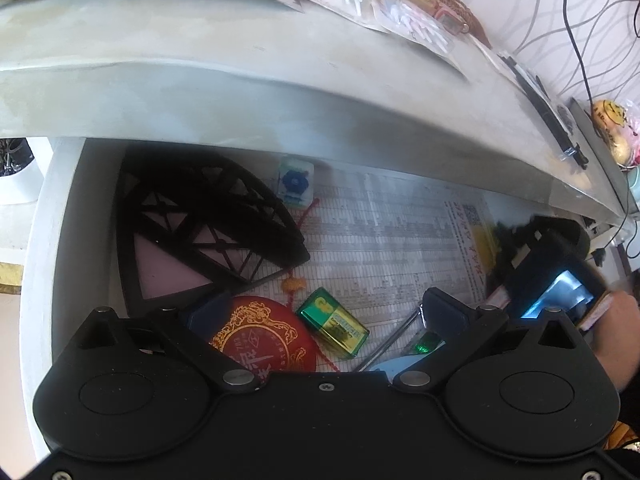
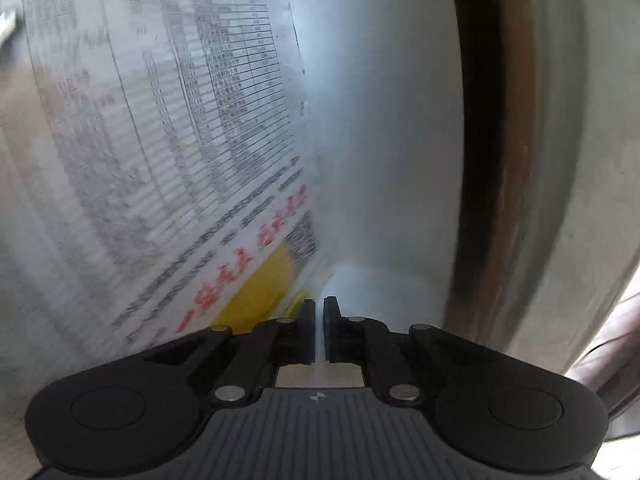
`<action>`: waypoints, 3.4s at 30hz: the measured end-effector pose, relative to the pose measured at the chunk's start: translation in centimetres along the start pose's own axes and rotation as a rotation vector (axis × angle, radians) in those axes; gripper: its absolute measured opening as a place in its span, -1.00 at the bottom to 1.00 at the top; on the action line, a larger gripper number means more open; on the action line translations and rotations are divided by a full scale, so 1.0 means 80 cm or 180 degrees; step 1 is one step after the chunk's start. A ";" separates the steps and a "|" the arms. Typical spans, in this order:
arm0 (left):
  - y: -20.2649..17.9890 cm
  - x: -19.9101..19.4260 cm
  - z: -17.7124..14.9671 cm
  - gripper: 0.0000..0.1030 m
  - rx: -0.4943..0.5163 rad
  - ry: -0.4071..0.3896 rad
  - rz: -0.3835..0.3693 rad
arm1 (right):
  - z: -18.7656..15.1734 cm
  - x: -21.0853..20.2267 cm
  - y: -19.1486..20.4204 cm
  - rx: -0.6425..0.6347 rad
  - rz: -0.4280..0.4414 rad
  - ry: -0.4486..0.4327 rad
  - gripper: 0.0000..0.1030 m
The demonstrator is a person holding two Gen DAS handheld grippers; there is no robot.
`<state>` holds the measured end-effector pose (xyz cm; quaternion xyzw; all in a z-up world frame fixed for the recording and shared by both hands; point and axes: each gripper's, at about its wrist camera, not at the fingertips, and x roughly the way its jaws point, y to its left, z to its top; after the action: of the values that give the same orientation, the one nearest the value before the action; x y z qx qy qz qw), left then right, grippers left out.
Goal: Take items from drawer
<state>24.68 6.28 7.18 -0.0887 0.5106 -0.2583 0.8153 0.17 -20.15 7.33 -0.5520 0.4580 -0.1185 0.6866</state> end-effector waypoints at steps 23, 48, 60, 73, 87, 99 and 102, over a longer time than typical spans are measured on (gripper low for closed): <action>-0.002 0.000 0.000 1.00 0.0010 -0.0007 -0.0029 | 0.051 0.022 -0.109 0.1468 0.2872 -0.0208 0.24; -0.001 0.002 0.001 1.00 0.0000 0.0024 0.0028 | 0.075 -0.008 -0.122 0.1862 0.3096 -0.0351 -0.73; -0.004 0.002 0.000 1.00 0.0044 0.0009 0.0104 | 0.053 0.008 -0.300 0.3003 0.2221 -0.0739 -0.74; -0.003 0.005 0.000 1.00 0.0022 -0.0001 0.0310 | 0.121 0.200 -0.347 0.3392 0.2035 -0.0164 -0.49; -0.005 0.007 0.000 1.00 0.0060 0.0010 0.0318 | 0.022 0.064 -0.268 0.3012 0.3058 -0.1595 -0.14; -0.003 0.002 0.003 1.00 -0.0052 -0.0069 0.0353 | 0.075 -0.026 -0.187 0.1018 0.3523 -0.2244 0.11; -0.011 -0.006 -0.001 1.00 0.0066 -0.0188 0.0414 | 0.160 -0.016 -0.110 0.0045 0.3442 -0.2153 -0.28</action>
<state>24.17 5.77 7.89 -0.0544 0.4882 -0.2073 0.8460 12.18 -14.18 15.20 -0.2452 0.4290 0.4226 0.7597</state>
